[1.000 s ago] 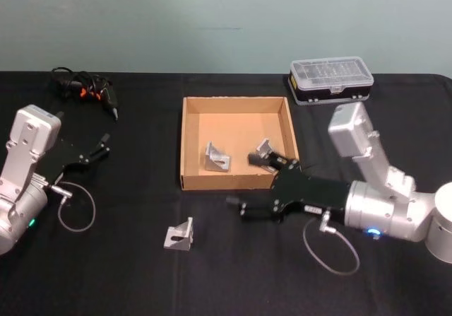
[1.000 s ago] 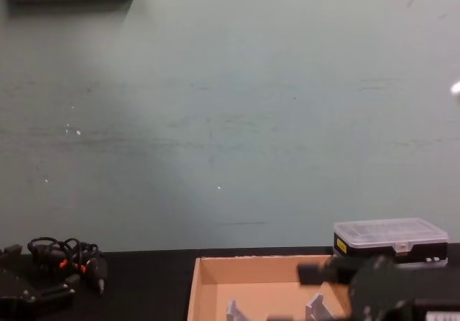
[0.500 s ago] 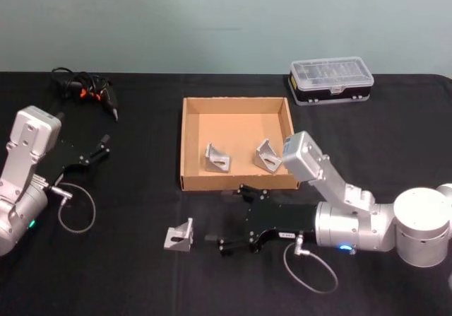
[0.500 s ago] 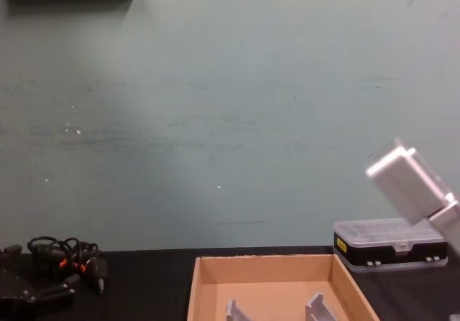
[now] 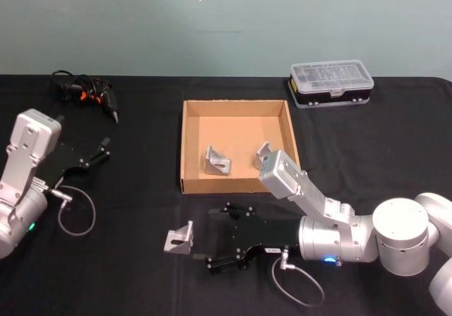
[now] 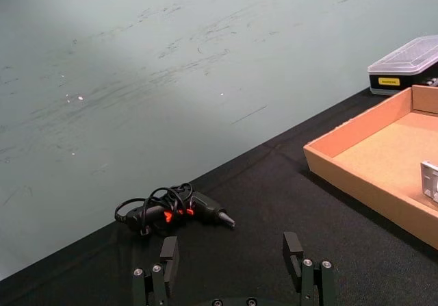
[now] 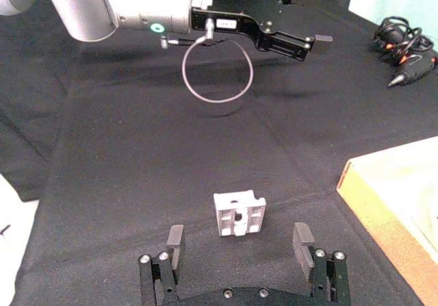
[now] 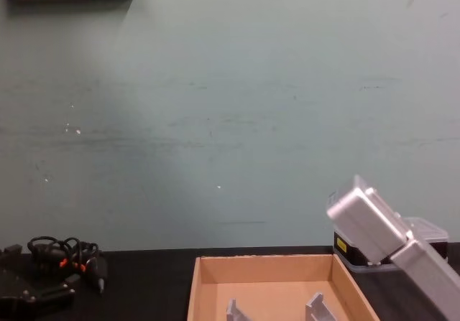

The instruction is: Use one hand to pick up the angle iron from the table and place it into the box.

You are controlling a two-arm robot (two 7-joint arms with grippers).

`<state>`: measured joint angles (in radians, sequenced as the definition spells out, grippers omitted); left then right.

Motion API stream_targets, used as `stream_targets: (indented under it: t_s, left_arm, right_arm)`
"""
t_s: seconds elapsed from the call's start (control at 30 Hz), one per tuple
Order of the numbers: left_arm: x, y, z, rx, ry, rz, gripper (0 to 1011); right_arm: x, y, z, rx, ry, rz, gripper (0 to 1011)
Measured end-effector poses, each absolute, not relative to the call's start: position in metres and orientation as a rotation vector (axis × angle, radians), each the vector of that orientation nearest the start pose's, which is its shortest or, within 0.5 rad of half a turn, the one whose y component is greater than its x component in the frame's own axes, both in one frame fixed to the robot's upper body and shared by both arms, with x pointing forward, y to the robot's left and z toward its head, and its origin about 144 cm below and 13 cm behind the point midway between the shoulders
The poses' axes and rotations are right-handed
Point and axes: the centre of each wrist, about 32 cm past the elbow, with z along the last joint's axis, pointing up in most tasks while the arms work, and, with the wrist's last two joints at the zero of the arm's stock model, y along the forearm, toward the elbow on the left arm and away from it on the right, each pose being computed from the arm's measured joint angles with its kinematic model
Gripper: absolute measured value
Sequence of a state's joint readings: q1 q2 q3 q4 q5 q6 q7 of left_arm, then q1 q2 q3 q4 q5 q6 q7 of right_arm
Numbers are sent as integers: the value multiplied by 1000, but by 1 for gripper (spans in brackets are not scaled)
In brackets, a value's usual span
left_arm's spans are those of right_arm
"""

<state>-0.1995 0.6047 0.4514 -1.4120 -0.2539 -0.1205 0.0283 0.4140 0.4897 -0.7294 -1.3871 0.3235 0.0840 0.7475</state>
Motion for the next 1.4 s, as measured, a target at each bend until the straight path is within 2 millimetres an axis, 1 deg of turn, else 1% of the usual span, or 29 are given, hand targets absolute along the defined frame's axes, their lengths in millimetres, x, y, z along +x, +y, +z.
stream_targets:
  t_s: [0.53, 1.4]
  left_arm:
    - [489, 310, 1140, 304, -285, 1248, 1000]
    - [489, 310, 1140, 304, -285, 1248, 1000]
  right_arm:
    - [525, -199, 1148, -396, -9, -294, 1004]
    - [535, -180, 1146, -393, -7, -274, 1004]
